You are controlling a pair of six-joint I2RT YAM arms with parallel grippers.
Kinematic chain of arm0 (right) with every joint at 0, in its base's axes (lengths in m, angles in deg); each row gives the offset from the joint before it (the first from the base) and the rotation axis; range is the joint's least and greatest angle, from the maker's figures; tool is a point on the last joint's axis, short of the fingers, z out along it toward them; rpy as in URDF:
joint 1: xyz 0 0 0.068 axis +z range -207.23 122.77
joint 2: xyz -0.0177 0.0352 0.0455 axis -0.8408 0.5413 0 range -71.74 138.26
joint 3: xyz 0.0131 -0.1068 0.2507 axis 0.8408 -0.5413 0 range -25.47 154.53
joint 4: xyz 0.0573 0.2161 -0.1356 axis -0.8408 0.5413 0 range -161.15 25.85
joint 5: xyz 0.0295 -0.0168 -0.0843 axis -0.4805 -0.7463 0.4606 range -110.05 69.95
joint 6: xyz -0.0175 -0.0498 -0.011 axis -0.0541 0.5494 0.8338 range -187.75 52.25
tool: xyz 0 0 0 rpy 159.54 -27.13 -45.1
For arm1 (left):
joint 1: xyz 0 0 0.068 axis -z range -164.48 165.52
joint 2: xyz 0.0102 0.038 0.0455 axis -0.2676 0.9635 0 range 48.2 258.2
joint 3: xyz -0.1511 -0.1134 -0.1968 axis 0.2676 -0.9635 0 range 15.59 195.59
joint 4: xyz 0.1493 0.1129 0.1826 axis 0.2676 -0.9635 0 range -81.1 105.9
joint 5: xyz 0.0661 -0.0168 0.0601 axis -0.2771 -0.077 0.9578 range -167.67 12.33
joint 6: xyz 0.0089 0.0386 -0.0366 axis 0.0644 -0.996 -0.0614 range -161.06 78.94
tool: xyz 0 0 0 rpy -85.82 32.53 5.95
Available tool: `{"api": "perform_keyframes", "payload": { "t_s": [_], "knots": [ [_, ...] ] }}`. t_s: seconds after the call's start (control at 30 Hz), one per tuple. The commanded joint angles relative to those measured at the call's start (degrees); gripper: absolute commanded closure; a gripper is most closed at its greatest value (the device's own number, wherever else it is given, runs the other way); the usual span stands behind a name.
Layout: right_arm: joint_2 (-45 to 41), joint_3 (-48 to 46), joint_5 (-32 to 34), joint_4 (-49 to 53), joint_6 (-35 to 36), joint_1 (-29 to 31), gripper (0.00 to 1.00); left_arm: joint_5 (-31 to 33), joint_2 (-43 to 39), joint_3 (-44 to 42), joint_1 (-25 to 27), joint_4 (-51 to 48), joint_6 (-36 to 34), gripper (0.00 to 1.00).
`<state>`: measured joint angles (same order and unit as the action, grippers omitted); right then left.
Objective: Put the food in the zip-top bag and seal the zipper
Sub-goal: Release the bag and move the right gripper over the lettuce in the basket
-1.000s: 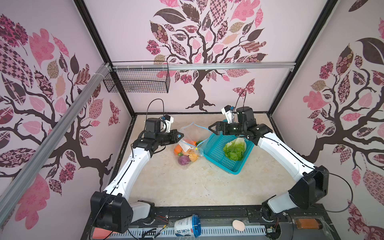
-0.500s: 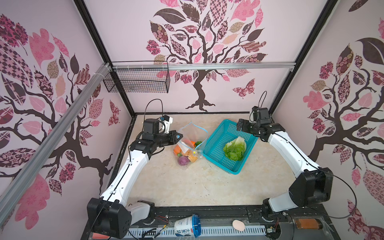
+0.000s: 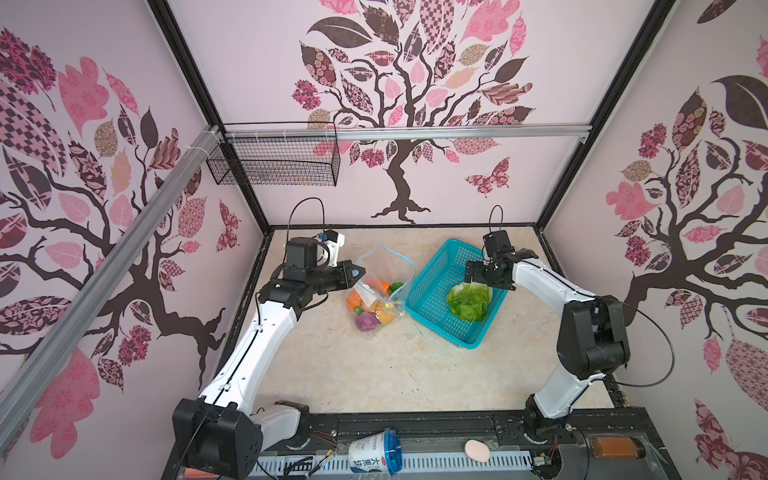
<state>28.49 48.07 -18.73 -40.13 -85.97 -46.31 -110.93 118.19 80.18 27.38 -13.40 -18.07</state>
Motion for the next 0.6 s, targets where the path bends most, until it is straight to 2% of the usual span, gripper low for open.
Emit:
{"api": "perform_keyframes", "payload": {
  "t_s": [0.0, 0.1, 0.23, 0.43, 0.57],
  "knots": [
    [3.52, -0.09, -6.42, 0.22, -2.45, 0.31, 0.01, -0.04, -1.08, -0.91, -0.23, 1.35, 0.31, 1.0],
    [4.79, -0.65, -9.31, -1.61, -4.04, 1.05, 0.0, -0.22, -1.03, -0.86, -0.23, 1.37, 0.37, 1.0],
    [6.78, 1.57, -7.74, -1.4, -4.37, 3.83, 0.01, -0.22, -1.05, -0.92, -0.21, 1.43, 0.34, 1.0],
    [12.67, 9.17, 8.41, 8.07, -0.86, 10.05, 0.01, -0.33, -0.77, -0.9, -0.2, 1.53, 0.46, 1.0],
    [12.42, 8.93, 10.96, 10.11, 0.63, 11.16, 0.01, -0.8, -0.49, -0.88, -0.18, 1.53, 0.64, 1.0]
  ]
}}
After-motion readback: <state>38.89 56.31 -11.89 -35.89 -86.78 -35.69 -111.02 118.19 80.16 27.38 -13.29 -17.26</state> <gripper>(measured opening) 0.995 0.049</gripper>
